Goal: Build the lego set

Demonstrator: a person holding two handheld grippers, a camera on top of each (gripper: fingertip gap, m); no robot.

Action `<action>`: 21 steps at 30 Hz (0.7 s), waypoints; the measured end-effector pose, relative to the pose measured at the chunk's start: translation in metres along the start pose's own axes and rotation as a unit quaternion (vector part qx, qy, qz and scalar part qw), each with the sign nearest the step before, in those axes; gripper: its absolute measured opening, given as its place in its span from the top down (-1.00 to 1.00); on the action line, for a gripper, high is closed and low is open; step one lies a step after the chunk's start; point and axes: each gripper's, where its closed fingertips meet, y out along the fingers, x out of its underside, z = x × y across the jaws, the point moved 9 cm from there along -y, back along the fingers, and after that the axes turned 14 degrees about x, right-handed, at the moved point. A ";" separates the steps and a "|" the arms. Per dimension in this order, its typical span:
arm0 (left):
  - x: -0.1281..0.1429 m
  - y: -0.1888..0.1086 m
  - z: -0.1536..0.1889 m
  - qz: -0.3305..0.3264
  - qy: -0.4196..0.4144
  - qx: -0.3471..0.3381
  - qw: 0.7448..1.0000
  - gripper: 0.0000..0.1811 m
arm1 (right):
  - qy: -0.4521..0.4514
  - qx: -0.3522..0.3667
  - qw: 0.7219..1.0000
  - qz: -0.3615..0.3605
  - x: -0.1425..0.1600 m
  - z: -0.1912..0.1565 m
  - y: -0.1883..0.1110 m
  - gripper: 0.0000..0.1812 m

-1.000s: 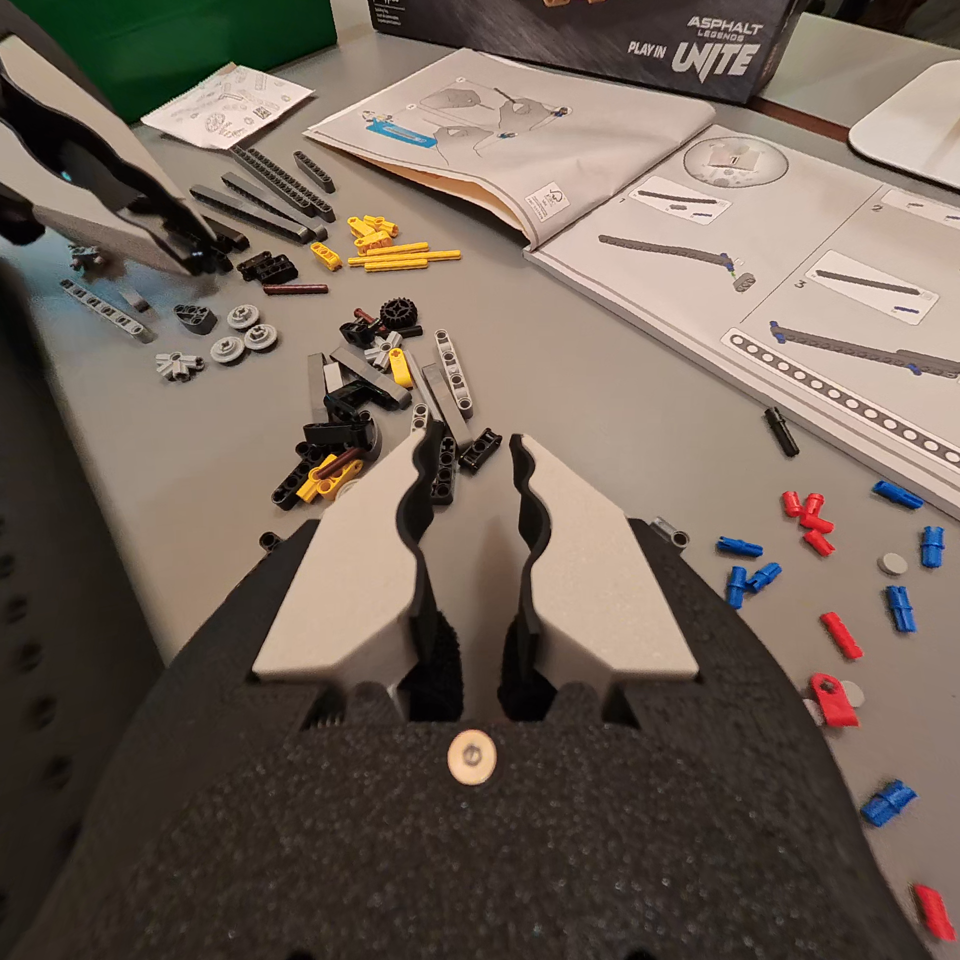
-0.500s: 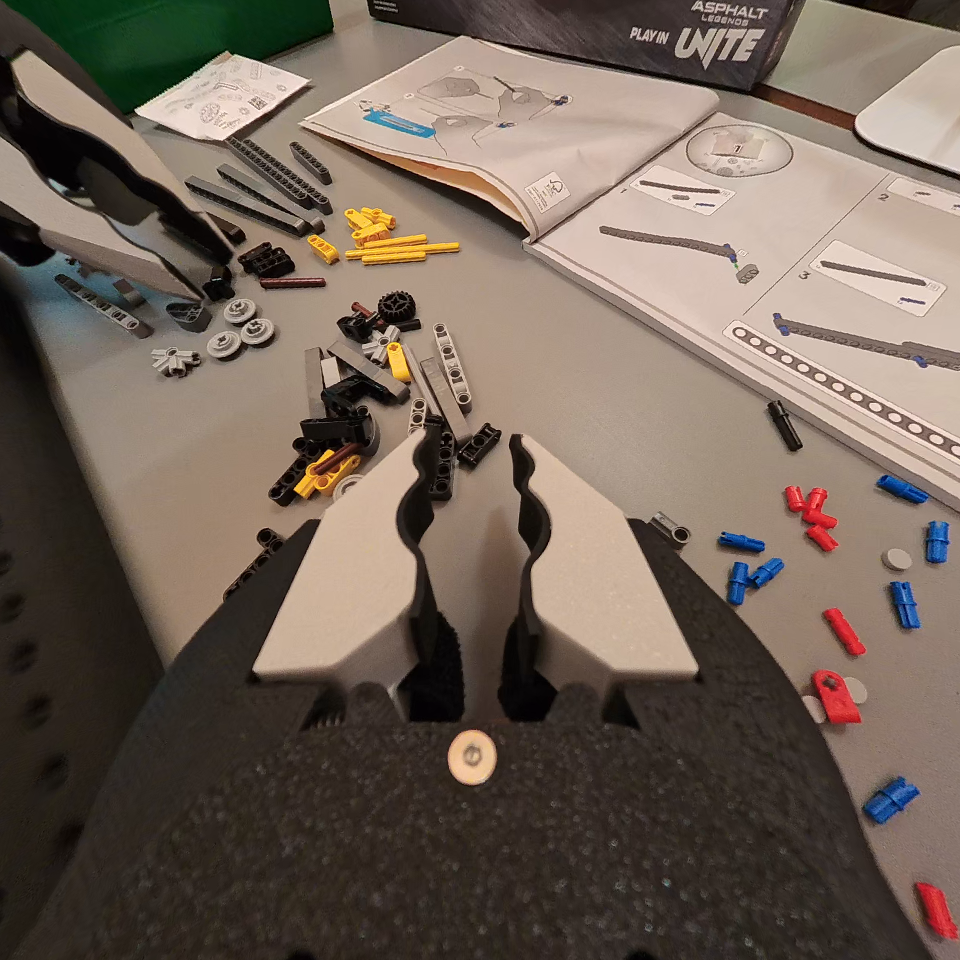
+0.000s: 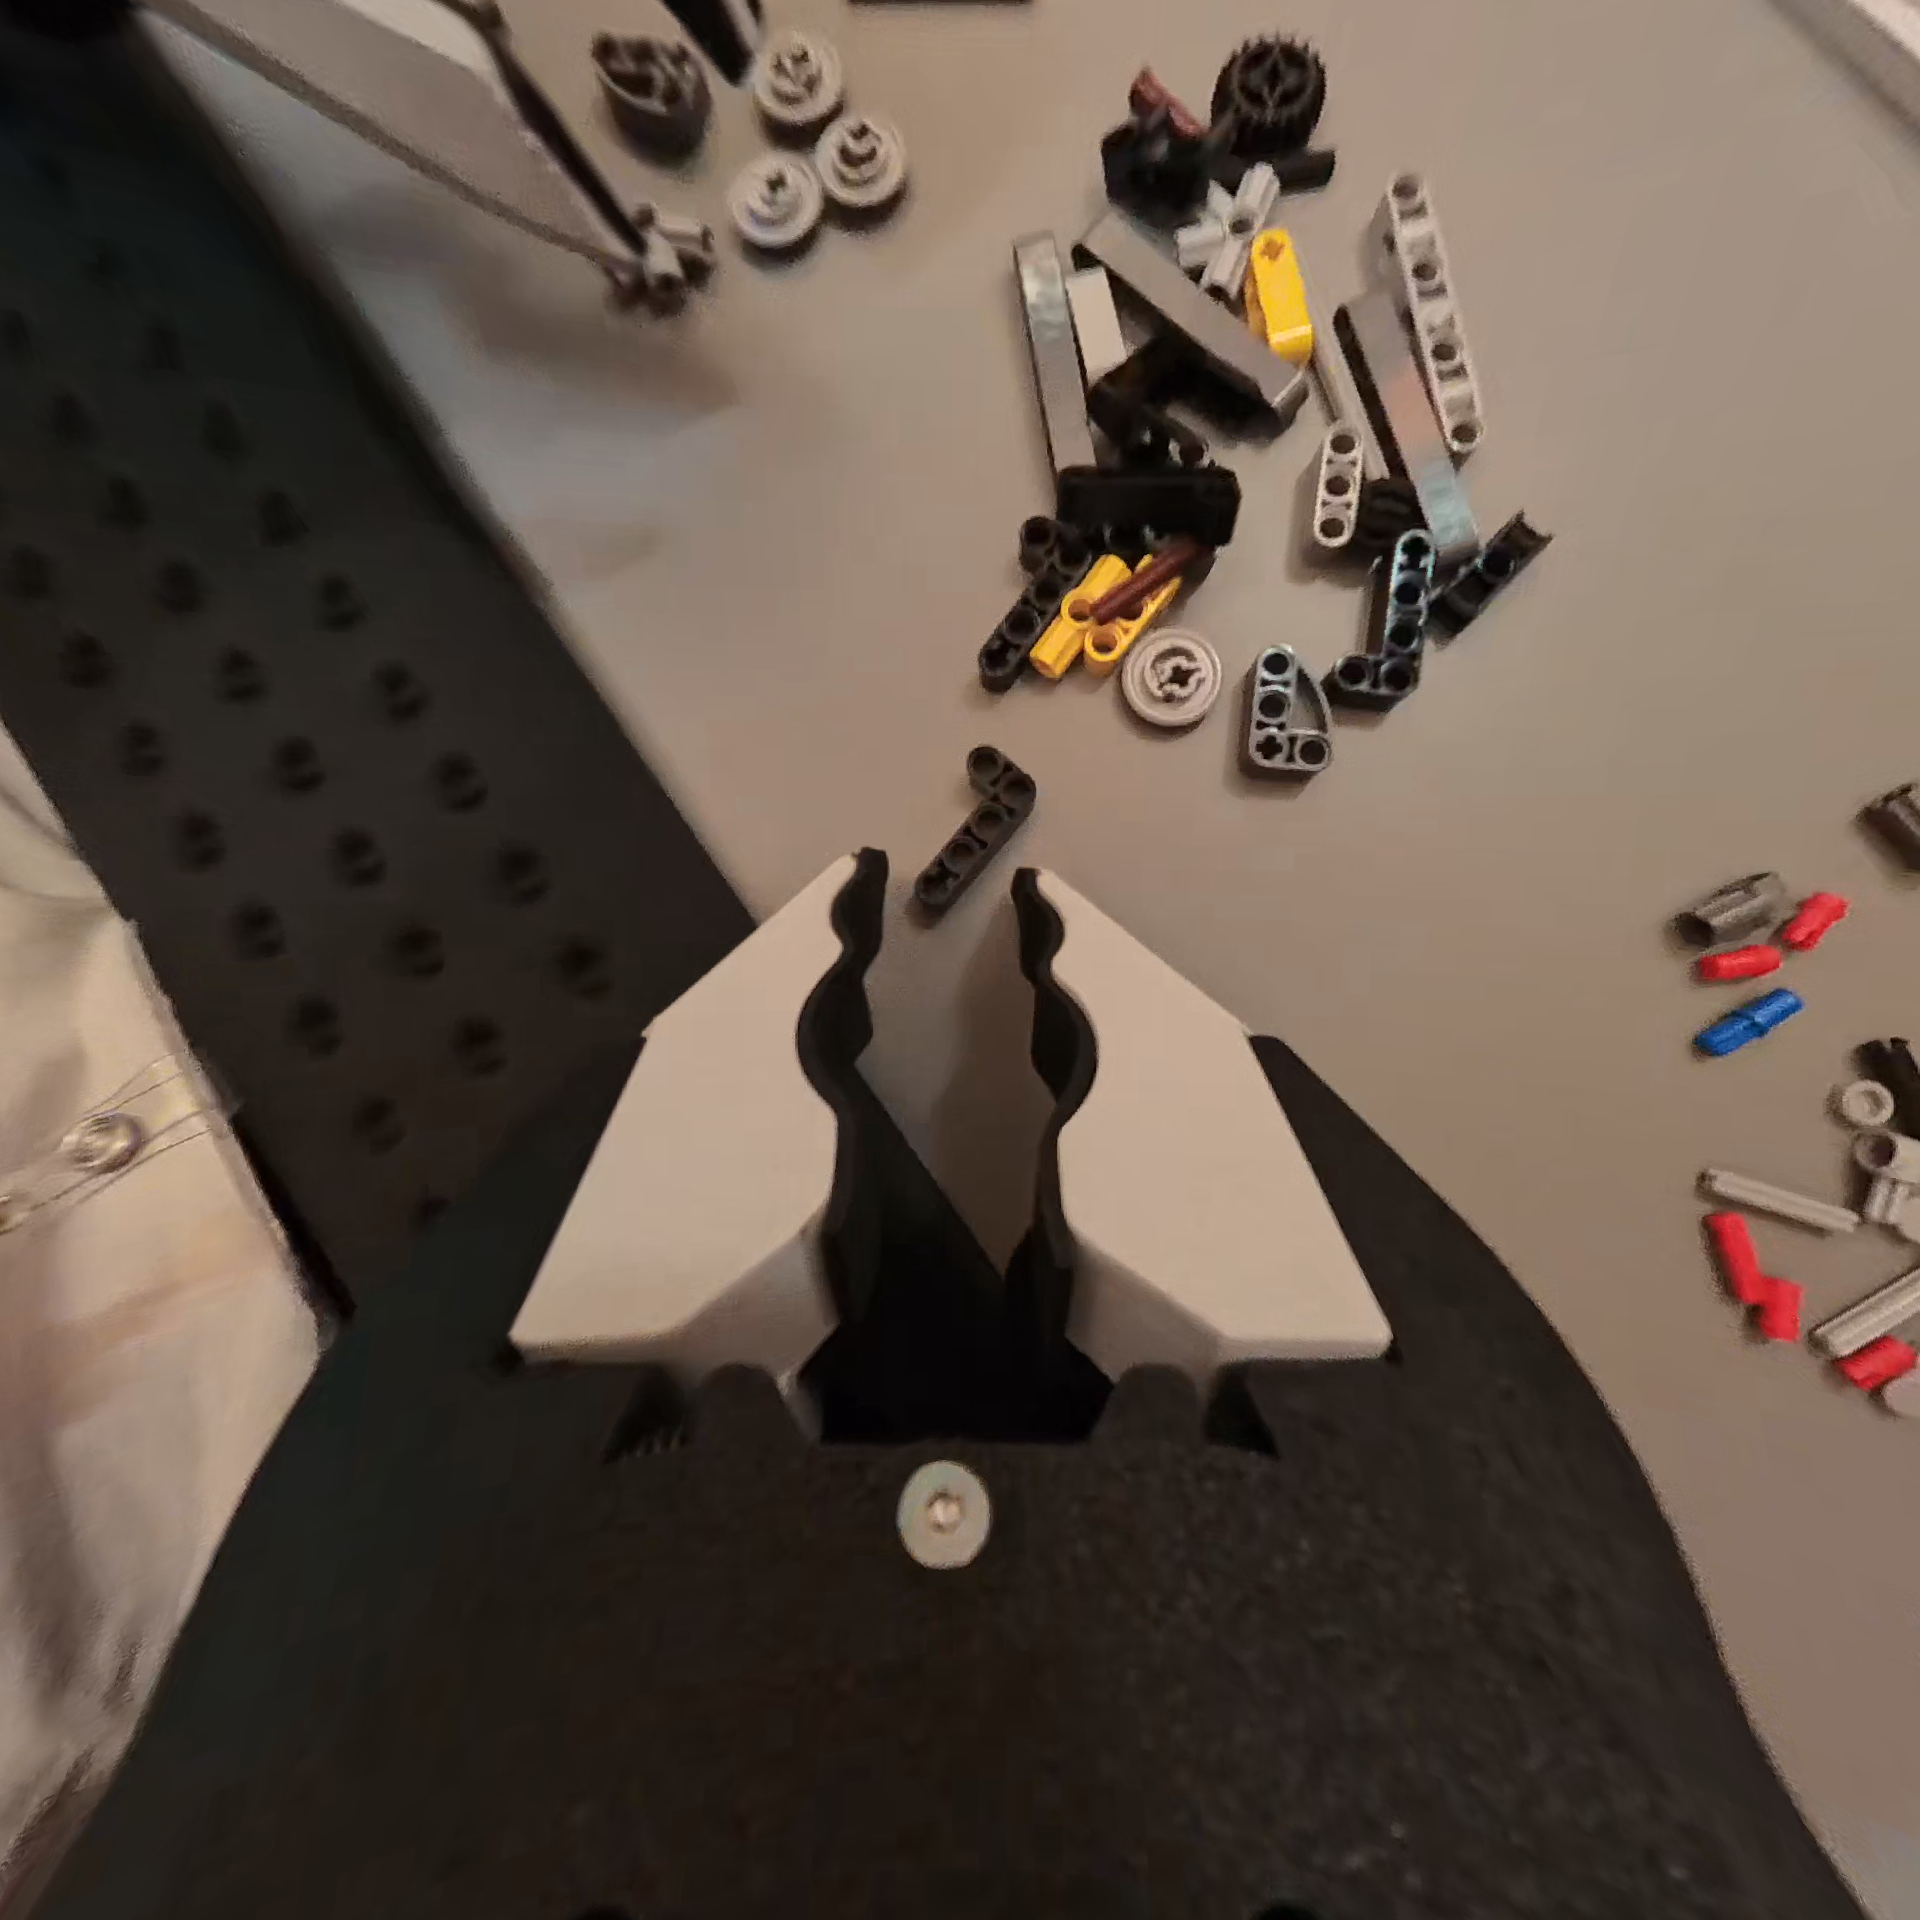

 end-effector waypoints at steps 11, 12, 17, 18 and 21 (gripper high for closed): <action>0.043 -0.054 -0.010 0.009 -0.032 -0.080 0.996 0.69 | -0.004 -0.029 0.995 0.096 -0.059 -0.025 0.012 0.92; 0.050 -0.064 -0.012 0.016 -0.043 -0.088 0.995 0.69 | -0.011 -0.041 0.992 0.115 -0.076 -0.032 0.019 0.92; 0.086 -0.092 -0.011 0.021 -0.080 -0.119 0.989 0.69 | -0.124 -0.094 0.984 0.086 -0.145 -0.067 0.075 0.92; 0.090 -0.094 -0.009 0.023 -0.083 -0.120 0.989 0.69 | -0.142 -0.109 0.981 0.073 -0.154 -0.073 0.082 0.92; 0.099 -0.096 -0.006 0.022 -0.082 -0.126 0.988 0.69 | -0.186 -0.116 0.975 0.032 -0.168 -0.084 0.101 0.92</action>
